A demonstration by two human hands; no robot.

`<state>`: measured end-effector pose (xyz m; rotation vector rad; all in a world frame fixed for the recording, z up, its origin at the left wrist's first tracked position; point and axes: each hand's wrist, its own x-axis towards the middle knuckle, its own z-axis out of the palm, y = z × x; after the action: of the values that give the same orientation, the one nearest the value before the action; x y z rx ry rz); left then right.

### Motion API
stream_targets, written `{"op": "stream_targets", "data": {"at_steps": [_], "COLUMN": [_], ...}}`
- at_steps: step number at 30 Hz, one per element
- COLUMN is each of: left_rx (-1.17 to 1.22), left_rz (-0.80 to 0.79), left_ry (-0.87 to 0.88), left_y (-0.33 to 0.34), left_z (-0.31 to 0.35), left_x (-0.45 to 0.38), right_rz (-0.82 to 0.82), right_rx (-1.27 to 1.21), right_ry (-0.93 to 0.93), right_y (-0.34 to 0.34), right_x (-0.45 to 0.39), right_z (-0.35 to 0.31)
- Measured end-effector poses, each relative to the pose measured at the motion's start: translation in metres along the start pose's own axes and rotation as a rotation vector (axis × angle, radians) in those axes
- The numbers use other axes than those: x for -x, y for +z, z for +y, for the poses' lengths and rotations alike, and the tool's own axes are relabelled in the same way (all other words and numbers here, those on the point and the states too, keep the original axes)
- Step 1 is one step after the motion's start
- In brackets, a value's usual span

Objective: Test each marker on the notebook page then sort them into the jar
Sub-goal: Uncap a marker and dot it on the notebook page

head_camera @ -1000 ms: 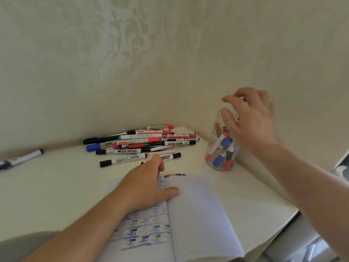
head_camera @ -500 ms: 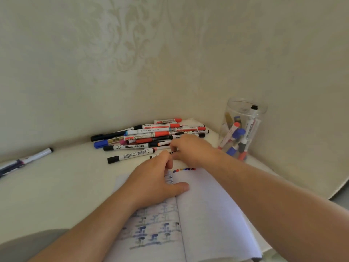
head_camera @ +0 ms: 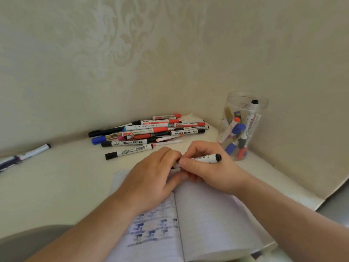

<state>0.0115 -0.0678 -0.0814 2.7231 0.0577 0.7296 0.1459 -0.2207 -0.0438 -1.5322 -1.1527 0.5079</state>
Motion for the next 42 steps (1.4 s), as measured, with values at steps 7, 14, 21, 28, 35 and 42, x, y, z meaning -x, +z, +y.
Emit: {"op": "stream_targets", "data": {"at_steps": [7, 14, 21, 28, 35, 42], "left_rx": [0.072, 0.22, 0.207, -0.028, -0.122, -0.134], "left_rz": [-0.078, -0.171, -0.177, -0.278, -0.358, -0.405], "left_ry": [-0.038, -0.07, -0.187, -0.207, -0.211, -0.213], "left_y": [0.001, -0.001, -0.005, -0.009, -0.004, -0.006], "left_z": [-0.003, -0.01, -0.006, -0.001, -0.003, 0.001], "left_x": [-0.001, -0.003, -0.005, -0.006, -0.011, -0.013], "right_rz": [0.139, 0.073, 0.147, 0.355, 0.286, 0.355], "right_rx": [-0.163, -0.253, -0.203, -0.385, 0.159, 0.118], "right_ry": [0.042, 0.042, 0.036, 0.103, 0.249, 0.341], "right_y": [0.013, 0.01, 0.002, -0.046, -0.038, -0.032], "right_x": [-0.001, 0.004, 0.002, 0.001, -0.01, -0.012], "right_z": [0.012, 0.015, 0.012, 0.003, 0.021, 0.036]}}
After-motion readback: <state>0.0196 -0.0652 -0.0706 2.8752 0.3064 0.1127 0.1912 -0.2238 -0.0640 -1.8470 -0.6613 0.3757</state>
